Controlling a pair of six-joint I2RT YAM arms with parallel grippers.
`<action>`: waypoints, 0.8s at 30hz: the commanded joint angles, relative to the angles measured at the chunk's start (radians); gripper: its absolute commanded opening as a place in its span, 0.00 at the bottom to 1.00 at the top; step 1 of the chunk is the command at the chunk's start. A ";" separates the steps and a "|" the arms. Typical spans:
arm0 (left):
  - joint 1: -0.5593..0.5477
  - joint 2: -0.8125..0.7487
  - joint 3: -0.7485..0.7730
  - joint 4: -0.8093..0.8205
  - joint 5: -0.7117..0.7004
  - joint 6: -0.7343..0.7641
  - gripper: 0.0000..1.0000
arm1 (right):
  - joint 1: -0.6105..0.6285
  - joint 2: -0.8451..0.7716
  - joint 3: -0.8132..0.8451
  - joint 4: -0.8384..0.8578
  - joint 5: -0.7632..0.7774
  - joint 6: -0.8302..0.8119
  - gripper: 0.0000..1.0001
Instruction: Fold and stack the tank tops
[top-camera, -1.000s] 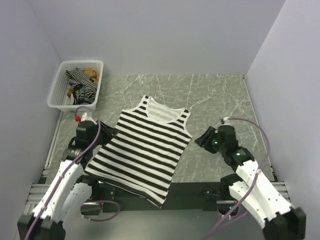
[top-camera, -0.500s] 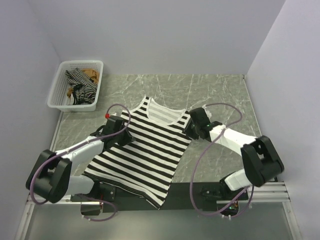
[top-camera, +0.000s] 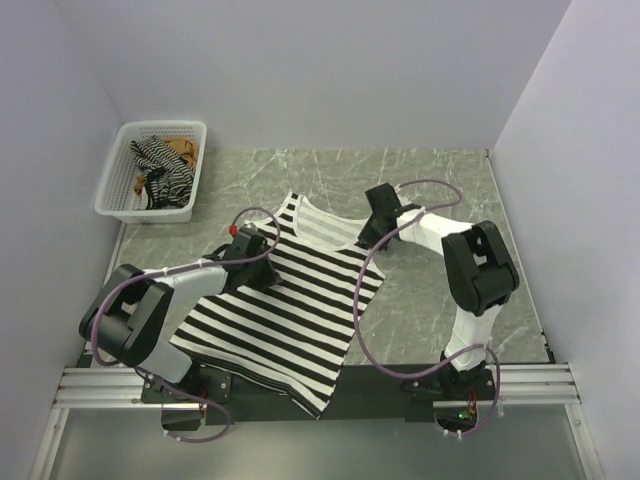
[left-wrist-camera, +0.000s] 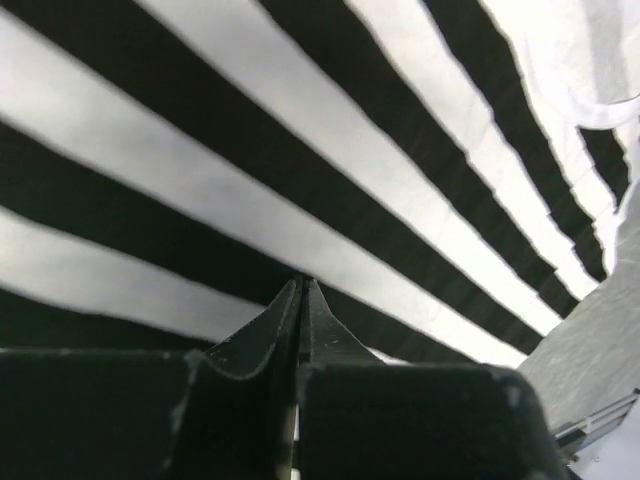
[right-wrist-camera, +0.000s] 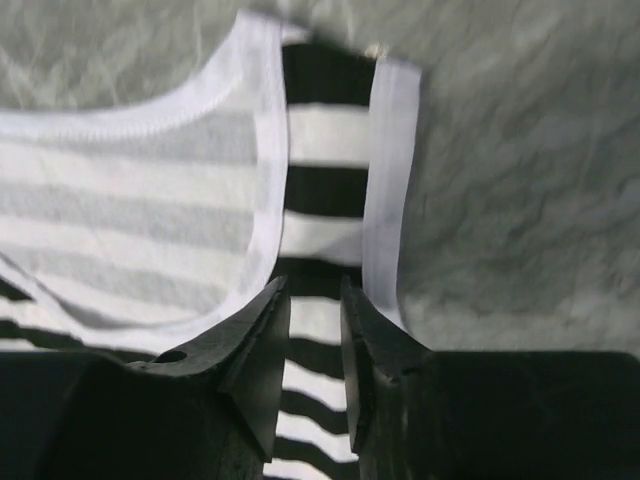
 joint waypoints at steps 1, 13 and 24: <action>-0.007 0.041 0.063 0.047 0.018 -0.010 0.06 | -0.045 0.064 0.111 -0.111 0.021 -0.040 0.33; -0.007 0.242 0.217 0.090 0.081 -0.032 0.06 | -0.131 0.303 0.459 -0.275 -0.013 -0.135 0.28; -0.006 0.472 0.398 0.123 0.104 -0.174 0.06 | -0.186 0.463 0.827 -0.306 -0.083 -0.226 0.38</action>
